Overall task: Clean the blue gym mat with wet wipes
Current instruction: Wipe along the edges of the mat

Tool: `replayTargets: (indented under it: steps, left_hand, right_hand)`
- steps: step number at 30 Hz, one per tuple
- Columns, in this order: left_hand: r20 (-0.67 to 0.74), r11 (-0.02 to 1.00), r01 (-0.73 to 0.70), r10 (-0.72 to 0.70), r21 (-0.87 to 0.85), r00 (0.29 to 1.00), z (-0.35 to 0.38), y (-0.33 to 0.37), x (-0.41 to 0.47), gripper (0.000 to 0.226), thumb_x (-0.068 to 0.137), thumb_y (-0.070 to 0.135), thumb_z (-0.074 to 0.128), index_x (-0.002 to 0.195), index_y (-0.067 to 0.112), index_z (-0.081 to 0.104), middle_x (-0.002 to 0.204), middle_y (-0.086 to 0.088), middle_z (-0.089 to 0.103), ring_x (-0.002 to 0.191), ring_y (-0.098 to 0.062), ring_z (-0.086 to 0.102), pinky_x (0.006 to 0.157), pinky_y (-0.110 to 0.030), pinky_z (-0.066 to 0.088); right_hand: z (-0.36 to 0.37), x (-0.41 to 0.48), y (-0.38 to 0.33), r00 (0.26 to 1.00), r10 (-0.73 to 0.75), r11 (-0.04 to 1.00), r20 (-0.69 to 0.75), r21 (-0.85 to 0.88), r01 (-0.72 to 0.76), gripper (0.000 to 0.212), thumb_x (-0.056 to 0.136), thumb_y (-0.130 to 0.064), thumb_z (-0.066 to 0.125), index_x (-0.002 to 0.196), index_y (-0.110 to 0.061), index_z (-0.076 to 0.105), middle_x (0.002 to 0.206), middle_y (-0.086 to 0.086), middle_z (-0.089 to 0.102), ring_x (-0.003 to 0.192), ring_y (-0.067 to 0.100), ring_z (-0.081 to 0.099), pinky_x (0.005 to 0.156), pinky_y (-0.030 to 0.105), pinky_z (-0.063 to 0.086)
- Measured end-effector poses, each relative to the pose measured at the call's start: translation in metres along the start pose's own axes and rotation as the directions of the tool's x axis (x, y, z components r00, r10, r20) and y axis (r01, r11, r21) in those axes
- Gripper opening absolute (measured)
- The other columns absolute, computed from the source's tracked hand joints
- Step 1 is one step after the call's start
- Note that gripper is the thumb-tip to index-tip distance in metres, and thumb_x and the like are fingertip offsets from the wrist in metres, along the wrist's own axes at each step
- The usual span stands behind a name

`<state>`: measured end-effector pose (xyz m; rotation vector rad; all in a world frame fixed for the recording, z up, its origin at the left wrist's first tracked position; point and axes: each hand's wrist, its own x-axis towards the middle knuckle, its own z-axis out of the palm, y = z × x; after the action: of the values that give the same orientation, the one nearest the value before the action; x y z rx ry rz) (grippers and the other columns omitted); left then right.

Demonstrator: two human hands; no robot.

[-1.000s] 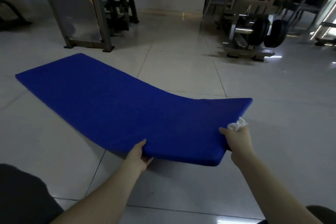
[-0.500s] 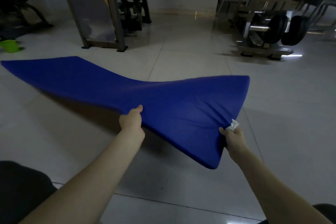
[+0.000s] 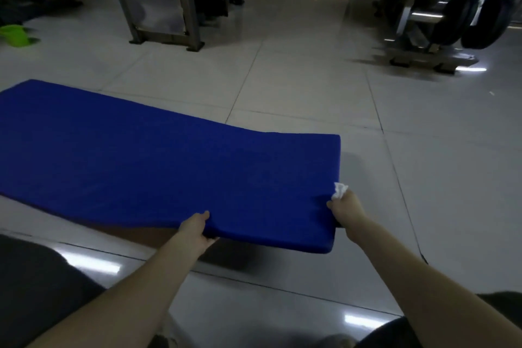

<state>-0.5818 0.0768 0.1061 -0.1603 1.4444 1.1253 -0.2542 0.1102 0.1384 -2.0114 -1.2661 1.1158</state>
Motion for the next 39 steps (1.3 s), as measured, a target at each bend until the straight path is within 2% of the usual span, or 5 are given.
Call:
replayTargets:
  steps: [9,17,26,34,39]
  left_hand:
    - [-0.211,0.988,0.066,-0.036,0.136,0.977,-0.023,-0.047,0.043,0.049,0.096,0.024,0.062,0.143,0.018,0.047,0.138,-0.013,0.055,0.116,-0.041,0.058,0.090,-0.059,0.055]
    - [-0.275,0.941,0.240,-0.172,0.238,0.946,-0.034,-0.080,0.093,0.032,0.098,0.040,0.060,0.121,0.021,0.049,0.098,-0.010,0.061,0.088,-0.036,0.064,0.051,-0.046,0.058]
    - [-0.226,0.741,0.386,-0.312,0.550,0.923,-0.058,-0.064,0.090,0.052,0.095,0.038,0.065,0.134,0.007,0.048,0.114,-0.028,0.063,0.098,-0.043,0.066,0.071,-0.049,0.058]
    - [0.122,0.510,-0.064,-0.082,0.858,0.989,0.037,-0.032,-0.039,0.035,0.095,0.039,0.062,0.115,0.011,0.059,0.105,-0.013,0.070,0.093,-0.028,0.067,0.082,-0.040,0.049]
    - [0.684,0.442,-0.581,-0.111,0.684,0.721,0.157,-0.031,-0.183,0.038,0.092,0.052,0.067,0.111,0.020,0.073,0.098,-0.006,0.078,0.093,-0.022,0.076,0.085,-0.041,0.059]
  right_hand:
    - [0.049,0.011,0.053,0.963,0.249,0.950,0.104,-0.221,-0.222,0.032,0.100,-0.005,0.046,0.129,0.007,0.055,0.129,0.028,0.059,0.118,0.043,0.059,0.099,0.051,0.051]
    - [0.093,0.023,0.091,0.880,0.396,0.896,0.261,-0.320,-0.308,0.026,0.099,-0.001,0.051,0.125,-0.001,0.051,0.117,0.018,0.063,0.101,0.036,0.066,0.085,0.050,0.059]
    - [0.101,-0.021,0.113,0.888,0.401,0.916,0.225,-0.126,-0.382,0.023,0.093,-0.002,0.051,0.114,-0.003,0.059,0.110,0.021,0.066,0.101,0.037,0.066,0.089,0.054,0.056]
    - [0.027,-0.099,0.034,0.955,0.222,0.953,0.194,0.164,-0.255,0.026,0.093,-0.010,0.062,0.118,-0.010,0.053,0.101,0.016,0.067,0.070,0.024,0.066,0.057,0.035,0.059]
    - [-0.078,-0.128,-0.040,0.997,0.006,0.988,-0.076,0.152,0.006,0.026,0.091,-0.014,0.061,0.114,-0.008,0.049,0.084,0.010,0.060,0.060,0.021,0.060,0.045,0.034,0.053]
